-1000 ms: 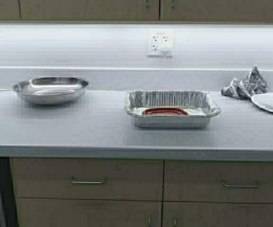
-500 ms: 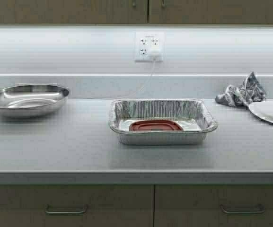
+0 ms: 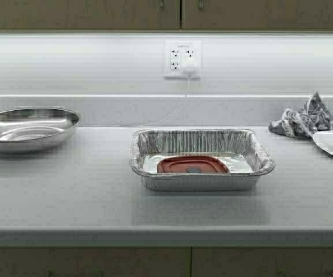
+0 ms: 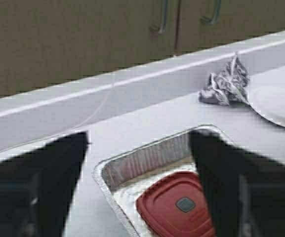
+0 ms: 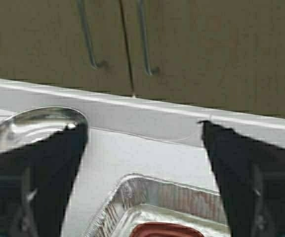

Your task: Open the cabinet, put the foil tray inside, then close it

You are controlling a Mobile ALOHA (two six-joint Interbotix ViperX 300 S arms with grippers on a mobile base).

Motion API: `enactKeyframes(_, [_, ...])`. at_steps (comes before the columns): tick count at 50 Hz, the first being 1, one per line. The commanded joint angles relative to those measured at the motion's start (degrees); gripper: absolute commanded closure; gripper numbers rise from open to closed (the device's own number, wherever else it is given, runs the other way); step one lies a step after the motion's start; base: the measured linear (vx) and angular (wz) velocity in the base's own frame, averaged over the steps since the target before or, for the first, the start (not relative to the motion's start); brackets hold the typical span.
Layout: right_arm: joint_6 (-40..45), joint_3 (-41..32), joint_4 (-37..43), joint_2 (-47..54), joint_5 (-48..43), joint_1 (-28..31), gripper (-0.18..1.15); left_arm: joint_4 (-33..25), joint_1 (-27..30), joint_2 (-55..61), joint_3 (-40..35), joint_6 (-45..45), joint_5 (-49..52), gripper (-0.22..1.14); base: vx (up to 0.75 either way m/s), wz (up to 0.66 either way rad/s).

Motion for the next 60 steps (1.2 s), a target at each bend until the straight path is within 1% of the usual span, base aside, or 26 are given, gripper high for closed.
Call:
enactKeyframes(1, [-0.26, -4.66, 2.55, 7.82, -4.13, 2.64, -0.04, -1.41, -2.29, 7.65, -4.22, 0.35, -6.33, -0.09, 0.05, 0.03])
enactKeyframes(6, [-1.23, -9.05, 3.43, 14.77, -7.29, 3.78, -0.04, -2.55, -2.46, 14.06, -7.47, 1.05, -11.16, -0.09, 0.04, 0.01])
enactKeyframes(9, [-2.72, -11.87, 3.96, 18.63, -9.23, 4.04, -0.04, -4.39, -2.99, 17.58, -9.84, 2.20, -13.36, -0.09, 0.02, 0.01])
enactKeyframes(12, [-4.66, -14.85, 5.89, 22.06, -11.16, 4.75, -0.04, -7.65, -4.83, 21.36, -13.18, 4.66, -15.56, -0.09, 0.01, 0.01])
enactKeyframes(18, [-10.20, -21.01, 13.36, 27.77, -14.94, 6.77, -0.04, -15.73, -9.49, 28.39, -19.86, 11.69, -18.81, -0.09, 0.00, 0.00])
enactKeyframes(22, [-15.73, -24.35, 18.98, 30.59, -16.88, 8.09, -0.04, -21.97, -12.57, 33.31, -24.52, 17.93, -21.62, -0.09, 0.00, 0.00])
enactKeyframes(27, [-24.61, -28.30, 25.75, 33.31, -17.75, 9.58, -0.04, -29.18, -16.00, 38.94, -29.36, 24.08, -26.81, -0.09, 0.00, 0.00])
enactKeyframes(31, [-30.85, -30.67, 30.15, 35.42, -18.11, 9.76, -0.04, -34.19, -17.40, 42.71, -32.78, 26.89, -30.59, -0.09, 0.00, 0.00])
enactKeyframes(34, [-33.66, -32.17, 32.78, 36.83, -18.11, 9.84, -0.04, -36.83, -17.49, 45.09, -35.07, 27.86, -32.70, -0.09, 0.00, 0.00])
enactKeyframes(38, [-35.24, -34.45, 34.72, 38.94, -18.11, 9.76, -0.04, -38.41, -17.49, 47.81, -37.35, 27.86, -34.10, -0.09, 0.00, 0.00])
enactKeyframes(45, [-35.24, -36.39, 36.56, 41.66, -19.42, 9.58, -0.04, -39.46, -17.49, 51.24, -40.34, 27.95, -35.86, -0.09, 0.00, 0.00])
enactKeyframes(50, [-35.51, -38.32, 37.09, 43.95, -20.04, 9.49, -0.03, -41.57, -17.05, 53.53, -42.10, 28.21, -37.44, -0.09, 0.00, 0.00])
enactKeyframes(60, [-35.51, -40.96, 37.71, 47.29, -20.30, 8.53, -0.03, -42.28, -15.38, 57.13, -44.82, 28.04, -37.53, -0.09, 0.00, 0.00])
